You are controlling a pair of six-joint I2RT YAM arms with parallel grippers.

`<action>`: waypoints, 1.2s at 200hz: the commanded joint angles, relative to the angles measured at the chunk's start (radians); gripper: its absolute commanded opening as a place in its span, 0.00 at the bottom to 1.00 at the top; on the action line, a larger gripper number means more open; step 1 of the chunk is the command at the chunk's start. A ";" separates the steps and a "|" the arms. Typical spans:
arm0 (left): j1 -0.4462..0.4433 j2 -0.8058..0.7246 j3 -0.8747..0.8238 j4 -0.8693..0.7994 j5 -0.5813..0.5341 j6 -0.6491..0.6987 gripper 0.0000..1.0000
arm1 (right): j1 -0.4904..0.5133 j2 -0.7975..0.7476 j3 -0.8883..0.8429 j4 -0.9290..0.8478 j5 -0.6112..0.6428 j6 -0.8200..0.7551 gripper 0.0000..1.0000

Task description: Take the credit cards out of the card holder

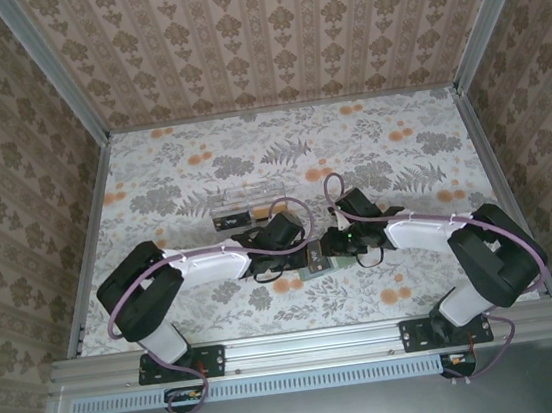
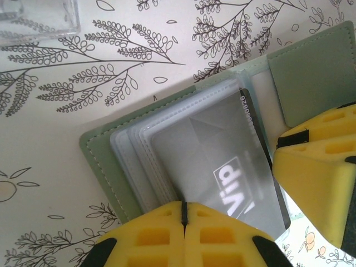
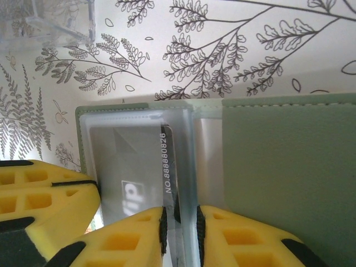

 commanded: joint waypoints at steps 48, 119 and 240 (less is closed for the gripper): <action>-0.005 0.030 0.020 -0.086 -0.012 -0.006 0.00 | -0.047 0.054 -0.049 0.102 -0.144 0.048 0.21; -0.010 0.036 0.023 -0.089 -0.012 -0.007 0.00 | -0.071 0.064 -0.070 0.179 -0.243 0.083 0.21; -0.010 0.035 0.020 -0.103 -0.022 -0.011 0.00 | -0.126 0.054 -0.113 0.205 -0.256 0.101 0.00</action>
